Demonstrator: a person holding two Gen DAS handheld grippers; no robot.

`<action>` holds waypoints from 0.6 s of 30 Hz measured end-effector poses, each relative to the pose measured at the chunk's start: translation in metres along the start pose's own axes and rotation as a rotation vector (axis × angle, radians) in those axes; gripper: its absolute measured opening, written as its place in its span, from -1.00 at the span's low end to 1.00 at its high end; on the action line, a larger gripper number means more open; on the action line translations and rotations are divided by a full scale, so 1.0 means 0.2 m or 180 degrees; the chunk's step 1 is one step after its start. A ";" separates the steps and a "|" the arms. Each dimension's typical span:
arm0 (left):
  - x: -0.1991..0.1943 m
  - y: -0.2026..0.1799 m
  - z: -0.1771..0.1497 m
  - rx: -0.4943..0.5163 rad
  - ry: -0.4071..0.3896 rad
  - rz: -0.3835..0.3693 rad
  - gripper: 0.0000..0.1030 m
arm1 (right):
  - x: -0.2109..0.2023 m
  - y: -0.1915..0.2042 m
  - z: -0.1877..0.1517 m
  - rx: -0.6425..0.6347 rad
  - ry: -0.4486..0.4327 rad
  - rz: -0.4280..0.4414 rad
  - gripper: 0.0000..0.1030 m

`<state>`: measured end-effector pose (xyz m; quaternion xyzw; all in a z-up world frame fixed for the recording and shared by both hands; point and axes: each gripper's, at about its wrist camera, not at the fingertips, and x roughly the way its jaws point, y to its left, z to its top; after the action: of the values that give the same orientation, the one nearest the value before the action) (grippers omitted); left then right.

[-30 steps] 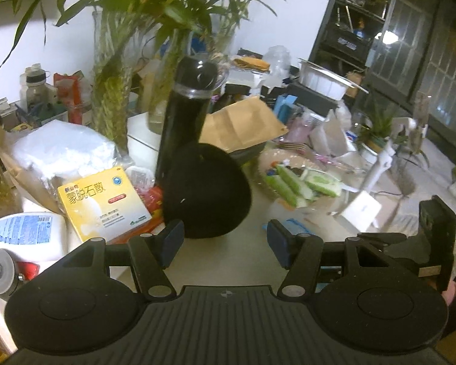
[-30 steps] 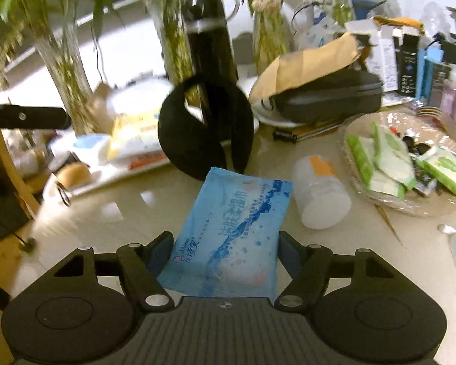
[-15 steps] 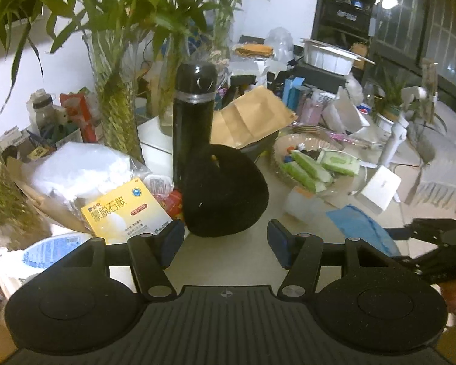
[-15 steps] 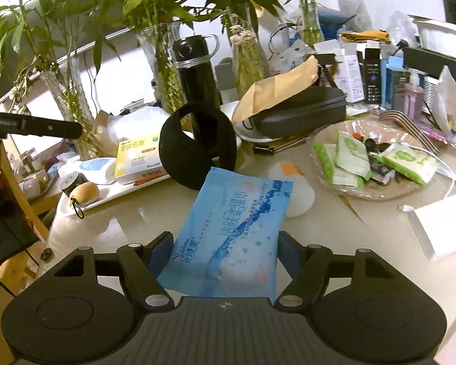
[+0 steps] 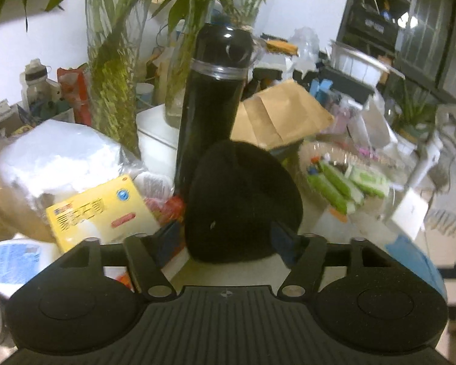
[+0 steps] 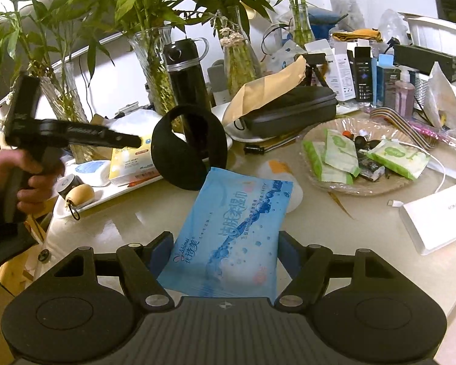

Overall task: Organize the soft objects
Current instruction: 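Grasp the black round headband with the left gripper while the right gripper holds the wipes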

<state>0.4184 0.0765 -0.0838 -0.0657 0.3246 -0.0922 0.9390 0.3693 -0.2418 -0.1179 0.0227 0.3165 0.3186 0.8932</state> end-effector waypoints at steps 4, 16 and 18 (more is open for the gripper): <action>0.09 0.02 0.05 -0.0169 -0.0108 -0.0110 0.56 | 0.01 0.01 0.00 -0.0051 0.0025 -0.0012 0.47; 0.20 -0.01 0.12 -0.0293 -0.0004 -0.0302 -0.53 | 0.05 0.02 0.00 -0.0074 0.0069 -0.0024 0.47; 0.17 -0.04 0.12 -0.0187 0.0004 -0.0300 -0.55 | 0.05 0.03 0.01 -0.0105 0.0067 -0.0018 0.47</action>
<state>0.4579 0.0633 -0.0835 -0.1084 0.3244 -0.1267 0.9311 0.3724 -0.2317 -0.1208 0.0036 0.3207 0.3216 0.8909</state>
